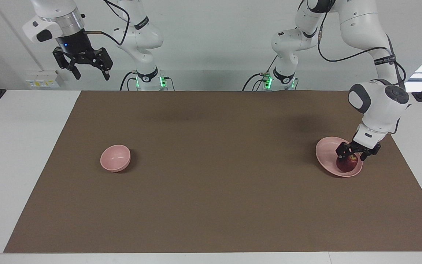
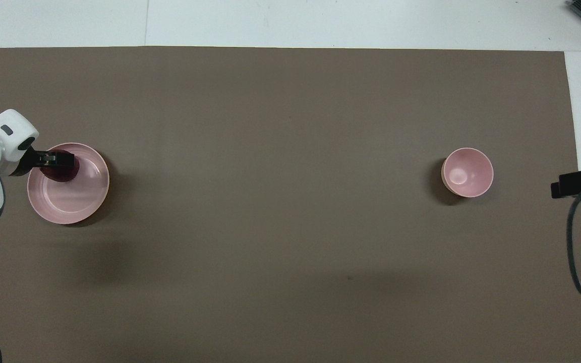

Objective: Move apple from plate to bowl
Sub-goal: 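Lower the left gripper onto the red apple on the plate and grasp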

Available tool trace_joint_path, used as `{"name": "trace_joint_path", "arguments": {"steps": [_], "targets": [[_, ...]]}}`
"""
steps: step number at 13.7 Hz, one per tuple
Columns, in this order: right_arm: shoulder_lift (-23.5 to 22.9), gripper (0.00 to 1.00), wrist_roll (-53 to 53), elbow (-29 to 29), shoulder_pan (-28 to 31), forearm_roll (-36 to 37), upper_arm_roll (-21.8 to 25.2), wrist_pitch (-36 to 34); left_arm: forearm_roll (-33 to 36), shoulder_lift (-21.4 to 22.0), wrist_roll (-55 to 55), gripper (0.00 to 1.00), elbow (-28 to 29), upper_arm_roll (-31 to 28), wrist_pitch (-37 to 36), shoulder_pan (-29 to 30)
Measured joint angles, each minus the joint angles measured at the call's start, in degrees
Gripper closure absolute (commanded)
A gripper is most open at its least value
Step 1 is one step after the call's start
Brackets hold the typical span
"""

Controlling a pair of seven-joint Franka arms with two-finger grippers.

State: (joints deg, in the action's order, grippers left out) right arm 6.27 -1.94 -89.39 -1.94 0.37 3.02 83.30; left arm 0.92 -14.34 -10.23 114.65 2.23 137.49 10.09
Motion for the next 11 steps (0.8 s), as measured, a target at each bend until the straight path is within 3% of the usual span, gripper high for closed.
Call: {"name": "trace_joint_path", "arguments": {"steps": [2, 3, 4, 5, 6, 11], "targets": [[0.0, 0.00, 0.0, 0.0, 0.0, 0.0, 0.0, 0.0, 0.0, -0.3, 0.0, 0.01, 0.0, 0.0, 0.0, 0.0], [0.0, 0.00, 0.0, 0.0, 0.0, 0.0, 0.0, 0.0, 0.0, -0.3, 0.0, 0.40, 0.0, 0.0, 0.0, 0.0], [0.0, 0.00, 0.0, 0.0, 0.0, 0.0, 0.0, 0.0, 0.0, -0.3, 0.0, 0.72, 0.0, 0.0, 0.0, 0.0], [0.0, 0.00, 0.0, 0.0, 0.0, 0.0, 0.0, 0.0, 0.0, -0.3, 0.0, 0.94, 0.0, 0.0, 0.0, 0.0], [0.0, 0.00, 0.0, 0.0, 0.0, 0.0, 0.0, 0.0, 0.0, -0.3, 0.0, 1.00, 0.0, 0.0, 0.0, 0.0], [0.0, 0.00, 0.0, 0.0, 0.0, 0.0, 0.0, 0.0, 0.0, -0.3, -0.1, 1.00, -0.1, 0.0, -0.1, 0.0]]}}
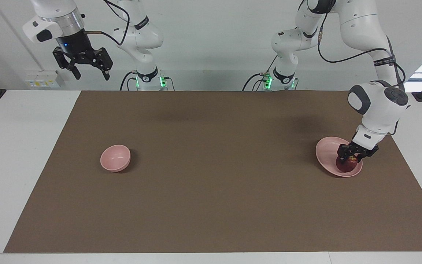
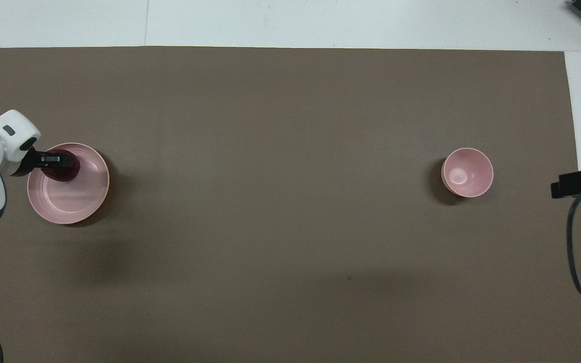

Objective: Move apple from plate to bowl
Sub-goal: 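Lower the left gripper onto the red apple on the plate and grasp, then lift the apple with the left gripper while the right gripper approaches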

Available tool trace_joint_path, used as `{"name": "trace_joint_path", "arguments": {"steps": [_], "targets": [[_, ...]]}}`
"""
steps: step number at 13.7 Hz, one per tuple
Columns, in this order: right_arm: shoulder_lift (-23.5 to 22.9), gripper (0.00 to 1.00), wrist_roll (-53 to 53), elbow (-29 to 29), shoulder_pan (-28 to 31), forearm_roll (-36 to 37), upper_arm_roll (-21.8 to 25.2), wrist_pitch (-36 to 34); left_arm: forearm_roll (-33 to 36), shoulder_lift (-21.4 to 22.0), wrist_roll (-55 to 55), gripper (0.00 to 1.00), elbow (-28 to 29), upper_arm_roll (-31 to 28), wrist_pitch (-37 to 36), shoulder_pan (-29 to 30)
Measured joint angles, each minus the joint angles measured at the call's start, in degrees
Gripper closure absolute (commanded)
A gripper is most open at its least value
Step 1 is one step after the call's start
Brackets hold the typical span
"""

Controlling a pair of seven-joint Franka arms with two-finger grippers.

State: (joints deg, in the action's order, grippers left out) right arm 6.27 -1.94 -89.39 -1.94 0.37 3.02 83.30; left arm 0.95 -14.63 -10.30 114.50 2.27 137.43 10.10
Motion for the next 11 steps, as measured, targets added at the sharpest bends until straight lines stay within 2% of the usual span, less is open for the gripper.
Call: {"name": "trace_joint_path", "arguments": {"steps": [3, 5, 9, 11], "targets": [[0.0, 0.00, 0.0, 0.0, 0.0, 0.0, 0.0, 0.0, 0.0, -0.1, -0.5, 1.00, -0.7, 0.0, -0.3, 0.0], [0.0, 0.00, 0.0, 0.0, 0.0, 0.0, 0.0, 0.0, 0.0, -0.1, -1.1, 1.00, -3.0, 0.2, -3.1, 0.0], [0.0, 0.00, 0.0, -0.9, 0.0, -0.8, 0.0, 0.0, -1.0, 0.2, -1.6, 1.00, -10.6, 2.3, -14.6, -0.1], [0.2, 0.00, -1.1, -1.4, 0.0, -2.1, 0.0, 0.0, -5.2, 0.8, -1.7, 1.00, -13.7, 4.4, -20.4, -0.1]]}}
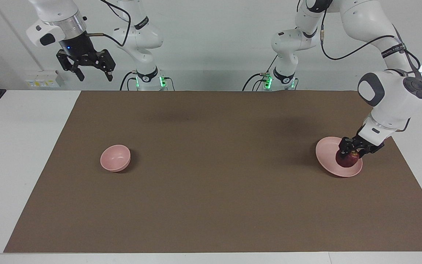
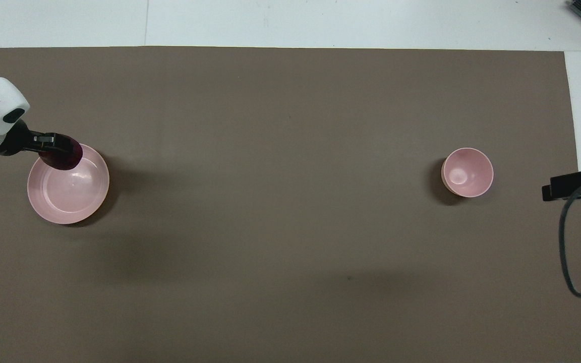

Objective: Move apple from plate to bowl
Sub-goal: 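Lift the apple with the left gripper while the right gripper approaches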

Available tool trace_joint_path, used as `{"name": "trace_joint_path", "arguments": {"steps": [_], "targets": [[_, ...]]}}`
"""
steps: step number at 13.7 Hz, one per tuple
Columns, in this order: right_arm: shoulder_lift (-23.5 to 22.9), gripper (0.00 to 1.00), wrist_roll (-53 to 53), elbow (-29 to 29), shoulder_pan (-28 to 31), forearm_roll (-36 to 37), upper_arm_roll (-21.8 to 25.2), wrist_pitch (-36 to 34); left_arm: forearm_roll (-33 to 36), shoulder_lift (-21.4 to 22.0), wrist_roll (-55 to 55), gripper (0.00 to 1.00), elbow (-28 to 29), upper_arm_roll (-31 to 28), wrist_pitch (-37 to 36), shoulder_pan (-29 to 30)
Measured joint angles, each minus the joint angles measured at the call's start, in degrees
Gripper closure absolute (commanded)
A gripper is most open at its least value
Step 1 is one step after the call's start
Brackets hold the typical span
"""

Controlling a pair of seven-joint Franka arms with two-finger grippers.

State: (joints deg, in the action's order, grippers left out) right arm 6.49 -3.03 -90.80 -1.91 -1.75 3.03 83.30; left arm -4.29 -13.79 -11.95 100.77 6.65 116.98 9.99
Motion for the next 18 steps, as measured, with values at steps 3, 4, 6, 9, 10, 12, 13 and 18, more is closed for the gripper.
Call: {"name": "trace_joint_path", "arguments": {"steps": [3, 4, 6, 9, 10, 12, 13, 18], "targets": [[0.7, 0.00, -4.4, -1.4, 0.0, -2.4, 0.0, -0.1, -10.0, 1.3, 0.0, 1.00, -1.7, 3.7, -5.1, -0.1], [0.8, 0.00, -6.3, -1.8, 0.0, -3.9, 0.0, -0.1, -13.7, 1.6, 0.0, 1.00, -1.7, 4.6, -6.0, -0.1], [0.9, 0.00, -11.1, -3.0, -0.4, -7.6, -0.1, 0.0, -20.0, 1.7, -0.1, 1.00, -1.6, 7.0, -7.6, -0.1], [0.9, 0.00, -20.1, -5.2, -3.1, -11.9, -0.2, 2.7, -29.2, 1.7, -0.1, 1.00, -1.6, 10.3, -8.3, -0.2], [0.9, 0.00, -22.3, -6.1, -3.9, -13.3, -0.2, 4.1, -32.4, 1.7, -0.1, 1.00, -1.6, 11.3, -8.4, -0.3], [0.8, 0.00, -26.5, -7.7, -4.7, -15.4, -0.2, 6.9, -37.7, 1.7, -0.1, 1.00, -1.6, 13.3, -8.4, -0.3], [0.7, 0.00, -28.9, -8.5, -4.7, -17.1, -0.2, 8.1, -39.8, 1.7, -0.1, 1.00, -1.6, 14.6, -8.5, -0.3], [-1.3, 0.00, -39.8, -9.8, -5.1, -26.2, -0.2, 14.0, -48.1, 1.7, 2.2, 1.00, -1.7, 19.6, -8.5, -0.4]]}}
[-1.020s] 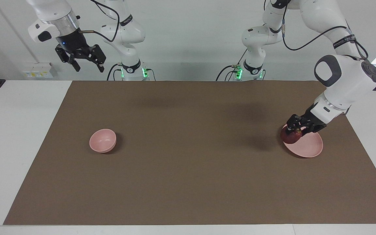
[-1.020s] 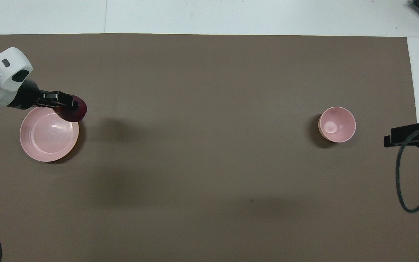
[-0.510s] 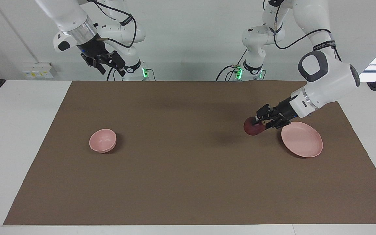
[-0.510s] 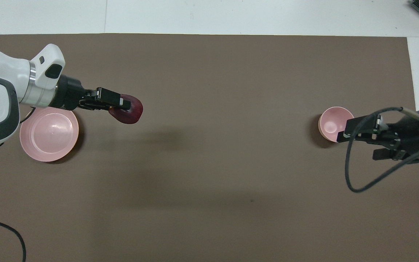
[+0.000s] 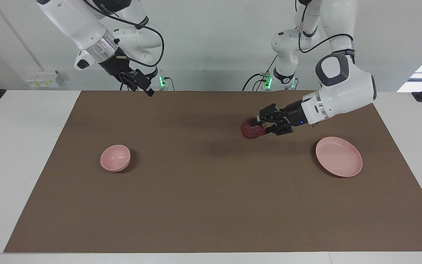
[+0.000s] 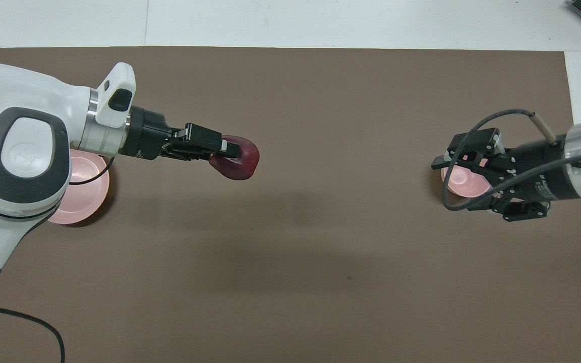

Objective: Move apple from plate to bowl
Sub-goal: 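Lift the apple with the left gripper while the right gripper approaches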

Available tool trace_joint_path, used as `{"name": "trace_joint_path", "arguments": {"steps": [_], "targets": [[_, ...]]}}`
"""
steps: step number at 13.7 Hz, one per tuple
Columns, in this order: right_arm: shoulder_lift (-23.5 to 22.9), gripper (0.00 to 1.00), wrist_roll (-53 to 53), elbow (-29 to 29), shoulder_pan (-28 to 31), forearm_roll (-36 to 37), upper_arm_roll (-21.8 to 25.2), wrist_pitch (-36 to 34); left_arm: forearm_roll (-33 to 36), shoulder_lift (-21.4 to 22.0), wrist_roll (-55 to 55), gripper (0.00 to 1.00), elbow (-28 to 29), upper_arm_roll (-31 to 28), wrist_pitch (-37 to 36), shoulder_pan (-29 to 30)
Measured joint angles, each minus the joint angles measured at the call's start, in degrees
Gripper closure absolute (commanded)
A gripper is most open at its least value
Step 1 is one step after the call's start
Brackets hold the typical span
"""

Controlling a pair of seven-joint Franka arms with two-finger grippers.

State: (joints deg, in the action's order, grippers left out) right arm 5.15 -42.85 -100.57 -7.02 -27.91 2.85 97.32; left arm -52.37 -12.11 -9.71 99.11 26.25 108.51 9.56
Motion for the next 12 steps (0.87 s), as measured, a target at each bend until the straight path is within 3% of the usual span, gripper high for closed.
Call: {"name": "trace_joint_path", "arguments": {"steps": [6, 12], "targets": [[-3.8, 0.00, -13.1, -0.1, -2.4, -10.9, 0.0, 6.4, -9.0, 0.1, 3.3, 1.00, -0.3, 3.9, 3.9, 0.0], [-4.5, 0.00, -23.5, -0.1, -8.0, -13.4, -0.1, 13.4, -12.4, 0.2, 3.7, 1.00, -0.3, 6.6, 8.1, 0.0]]}}
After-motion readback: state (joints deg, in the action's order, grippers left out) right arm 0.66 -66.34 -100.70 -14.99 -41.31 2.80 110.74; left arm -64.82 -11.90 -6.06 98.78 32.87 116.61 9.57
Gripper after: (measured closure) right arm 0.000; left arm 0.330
